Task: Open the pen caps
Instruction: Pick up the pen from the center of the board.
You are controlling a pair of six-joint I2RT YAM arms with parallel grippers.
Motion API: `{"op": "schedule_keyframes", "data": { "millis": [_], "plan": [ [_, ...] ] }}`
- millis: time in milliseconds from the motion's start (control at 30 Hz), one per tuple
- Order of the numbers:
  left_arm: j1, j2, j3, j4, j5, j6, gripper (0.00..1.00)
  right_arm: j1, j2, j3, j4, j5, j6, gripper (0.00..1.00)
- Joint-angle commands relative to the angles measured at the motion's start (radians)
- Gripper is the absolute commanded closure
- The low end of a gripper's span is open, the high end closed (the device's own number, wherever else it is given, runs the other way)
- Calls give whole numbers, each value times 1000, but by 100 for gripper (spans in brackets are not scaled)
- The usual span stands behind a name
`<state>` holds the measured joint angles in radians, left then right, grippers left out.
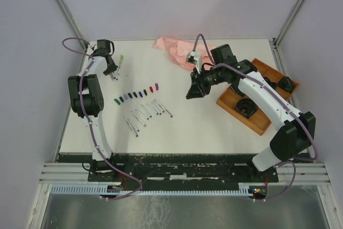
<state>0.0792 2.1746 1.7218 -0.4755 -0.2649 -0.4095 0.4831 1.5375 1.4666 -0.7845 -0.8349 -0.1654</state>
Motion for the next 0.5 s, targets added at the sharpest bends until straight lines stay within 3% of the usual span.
{"op": "schedule_keyframes", "data": {
  "millis": [0,467],
  "plan": [
    [25,21,64,-25,-10,70,70,-18,24,38,-18,-29,-31,69],
    [30,87,125,-58,36,86,70,-30,38,32,-15,-47,-29,70]
  ]
}}
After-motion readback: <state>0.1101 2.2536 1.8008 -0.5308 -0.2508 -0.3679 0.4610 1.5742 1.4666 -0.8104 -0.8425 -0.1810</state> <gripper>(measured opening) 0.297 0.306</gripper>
